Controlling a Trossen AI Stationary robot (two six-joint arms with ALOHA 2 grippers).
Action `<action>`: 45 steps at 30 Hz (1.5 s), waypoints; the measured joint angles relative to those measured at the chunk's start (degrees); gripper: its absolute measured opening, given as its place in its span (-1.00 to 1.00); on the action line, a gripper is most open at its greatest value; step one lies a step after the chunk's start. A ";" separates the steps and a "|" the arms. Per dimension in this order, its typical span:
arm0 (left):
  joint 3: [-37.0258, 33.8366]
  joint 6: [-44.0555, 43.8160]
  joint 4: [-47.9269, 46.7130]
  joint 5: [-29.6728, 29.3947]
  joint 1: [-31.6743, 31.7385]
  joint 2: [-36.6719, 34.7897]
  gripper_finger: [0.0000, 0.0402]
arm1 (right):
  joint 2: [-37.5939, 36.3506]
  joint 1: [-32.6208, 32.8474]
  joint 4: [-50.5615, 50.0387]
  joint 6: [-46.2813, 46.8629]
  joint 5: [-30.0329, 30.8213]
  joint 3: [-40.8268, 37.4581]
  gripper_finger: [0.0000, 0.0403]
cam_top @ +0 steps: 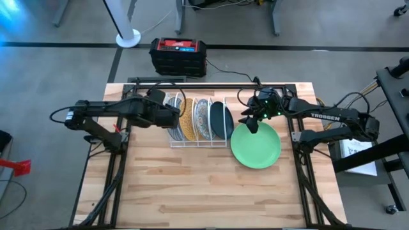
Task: Sort dishes
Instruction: Adjust the dish rack
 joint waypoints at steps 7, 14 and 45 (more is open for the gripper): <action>-0.02 -0.83 -0.45 1.25 -0.02 3.08 0.06 | -0.07 0.00 -0.03 -0.31 0.00 0.00 0.12; -0.43 -1.99 -0.84 0.97 0.04 3.31 0.06 | -0.07 0.00 -0.03 -0.31 -0.02 0.00 0.13; -8.94 -7.39 2.11 0.41 0.15 3.31 -0.57 | -0.09 0.00 -0.03 -0.47 -0.13 0.00 0.12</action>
